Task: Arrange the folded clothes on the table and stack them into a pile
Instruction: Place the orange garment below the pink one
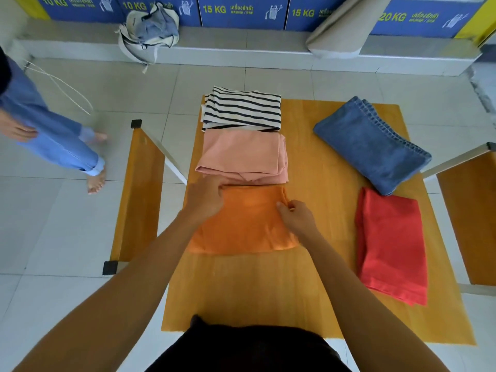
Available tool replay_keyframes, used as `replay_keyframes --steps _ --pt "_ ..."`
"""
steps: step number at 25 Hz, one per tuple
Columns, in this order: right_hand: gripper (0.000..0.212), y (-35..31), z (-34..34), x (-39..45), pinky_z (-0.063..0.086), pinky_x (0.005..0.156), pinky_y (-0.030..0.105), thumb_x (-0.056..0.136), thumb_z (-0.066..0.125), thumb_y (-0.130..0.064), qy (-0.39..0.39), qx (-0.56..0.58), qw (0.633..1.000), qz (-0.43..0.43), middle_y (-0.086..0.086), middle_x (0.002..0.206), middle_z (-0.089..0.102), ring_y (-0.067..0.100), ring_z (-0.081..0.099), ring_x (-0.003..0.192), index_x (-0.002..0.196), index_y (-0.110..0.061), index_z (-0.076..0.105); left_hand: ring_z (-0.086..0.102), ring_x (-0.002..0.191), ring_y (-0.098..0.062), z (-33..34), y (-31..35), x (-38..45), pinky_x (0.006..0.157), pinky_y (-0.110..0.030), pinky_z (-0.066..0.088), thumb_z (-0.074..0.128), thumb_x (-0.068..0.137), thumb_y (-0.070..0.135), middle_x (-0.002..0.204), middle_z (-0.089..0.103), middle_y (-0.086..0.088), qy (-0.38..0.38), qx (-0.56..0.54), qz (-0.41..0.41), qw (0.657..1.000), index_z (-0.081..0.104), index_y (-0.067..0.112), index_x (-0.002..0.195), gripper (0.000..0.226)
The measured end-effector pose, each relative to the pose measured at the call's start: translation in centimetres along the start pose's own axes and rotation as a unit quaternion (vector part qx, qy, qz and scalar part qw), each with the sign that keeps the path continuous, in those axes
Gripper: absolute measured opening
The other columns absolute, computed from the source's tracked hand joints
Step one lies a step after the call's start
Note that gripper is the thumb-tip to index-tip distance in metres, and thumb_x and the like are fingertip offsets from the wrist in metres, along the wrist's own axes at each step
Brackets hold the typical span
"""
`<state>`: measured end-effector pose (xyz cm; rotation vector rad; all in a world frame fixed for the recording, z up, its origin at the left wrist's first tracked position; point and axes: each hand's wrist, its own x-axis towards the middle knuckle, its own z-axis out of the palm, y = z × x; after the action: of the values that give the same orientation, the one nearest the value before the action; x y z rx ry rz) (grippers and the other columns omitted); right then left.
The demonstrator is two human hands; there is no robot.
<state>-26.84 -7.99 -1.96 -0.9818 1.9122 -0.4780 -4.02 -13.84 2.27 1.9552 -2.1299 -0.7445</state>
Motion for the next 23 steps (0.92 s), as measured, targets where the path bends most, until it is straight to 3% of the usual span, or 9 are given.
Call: replay_keyframes --steps 2,4,6,9,13,16,20,23 --pt "0.028 -0.1 0.8 0.7 0.039 0.061 0.031 0.096 0.056 -0.035 0.022 0.010 1.000 0.007 -0.002 0.082 0.057 0.021 0.055 0.081 0.100 -0.008 0.058 0.055 0.123 -0.031 0.8 -0.1 0.6 0.105 -0.045 0.043 0.049 0.092 0.015 0.128 0.062 -0.007 0.060 0.041 0.016 0.997 0.059 0.017 0.128 0.037" --pt "0.025 0.2 1.3 1.2 0.039 0.059 0.030 0.095 0.057 -0.031 0.037 0.000 0.999 0.006 0.000 0.082 0.058 0.021 0.055 0.080 0.100 -0.007 0.058 0.025 0.146 -0.032 3.4 -0.5 -1.3 0.119 -0.052 0.018 0.041 0.098 0.033 0.154 0.036 -0.007 0.022 0.088 0.033 0.995 0.043 0.024 0.143 0.046" --pt "0.023 0.5 1.4 1.4 0.041 0.064 0.031 0.094 0.058 -0.029 0.054 -0.017 0.998 0.000 0.003 0.085 0.061 0.024 0.056 0.081 0.098 -0.006 0.060 -0.006 0.151 -0.029 6.4 -1.3 -4.1 0.119 -0.053 -0.005 0.023 0.098 0.055 0.165 0.002 -0.006 -0.035 0.133 0.034 0.990 0.019 0.032 0.153 0.060" --pt "0.021 0.3 1.6 1.5 0.049 0.070 0.036 0.094 0.059 -0.027 0.074 -0.027 0.997 -0.003 0.007 0.089 0.065 0.027 0.061 0.085 0.099 -0.007 0.063 -0.021 0.149 -0.028 8.5 -2.4 -5.2 0.118 -0.056 -0.010 0.005 0.092 0.065 0.163 -0.018 -0.003 -0.065 0.184 0.026 0.980 -0.004 0.036 0.154 0.069" --pt "0.022 -0.1 1.5 0.9 0.053 0.075 0.040 0.095 0.057 -0.029 0.084 -0.034 0.996 0.006 0.008 0.095 0.067 0.028 0.063 0.088 0.104 -0.010 0.063 -0.024 0.147 -0.029 7.8 -1.9 -4.0 0.116 -0.060 -0.010 0.013 0.095 0.063 0.162 -0.021 -0.004 -0.091 0.182 0.014 0.979 -0.006 0.035 0.154 0.068" --pt "0.020 -0.1 1.0 -0.7 0.056 0.074 0.040 0.095 0.054 -0.026 0.101 -0.013 0.995 0.019 0.004 0.099 0.067 0.025 0.065 0.089 0.107 -0.014 0.062 -0.018 0.149 -0.029 7.2 -0.1 -4.4 0.117 -0.059 -0.006 0.023 0.098 0.057 0.164 -0.012 -0.005 -0.111 0.114 0.009 0.987 0.005 0.029 0.155 0.066" --pt "0.015 1.3 -0.2 -3.1 0.052 0.065 0.032 0.094 0.055 -0.027 0.141 0.025 0.990 0.016 -0.002 0.096 0.068 0.016 0.063 0.081 0.103 -0.018 0.064 -0.004 0.152 -0.023 6.9 4.2 -5.2 0.120 -0.055 0.009 0.032 0.101 0.043 0.164 0.009 -0.005 -0.086 -0.018 0.064 0.994 0.025 0.022 0.152 0.055" --pt "0.016 2.7 -1.9 -5.3 0.046 0.072 0.028 0.092 0.059 -0.026 0.185 0.057 0.981 0.000 -0.005 0.094 0.068 0.015 0.062 0.086 0.101 -0.017 0.069 0.006 0.151 -0.023 7.6 7.9 -6.4 0.120 -0.051 0.014 0.036 0.101 0.032 0.162 0.019 -0.008 -0.093 -0.050 0.128 0.986 0.037 0.018 0.147 0.048"
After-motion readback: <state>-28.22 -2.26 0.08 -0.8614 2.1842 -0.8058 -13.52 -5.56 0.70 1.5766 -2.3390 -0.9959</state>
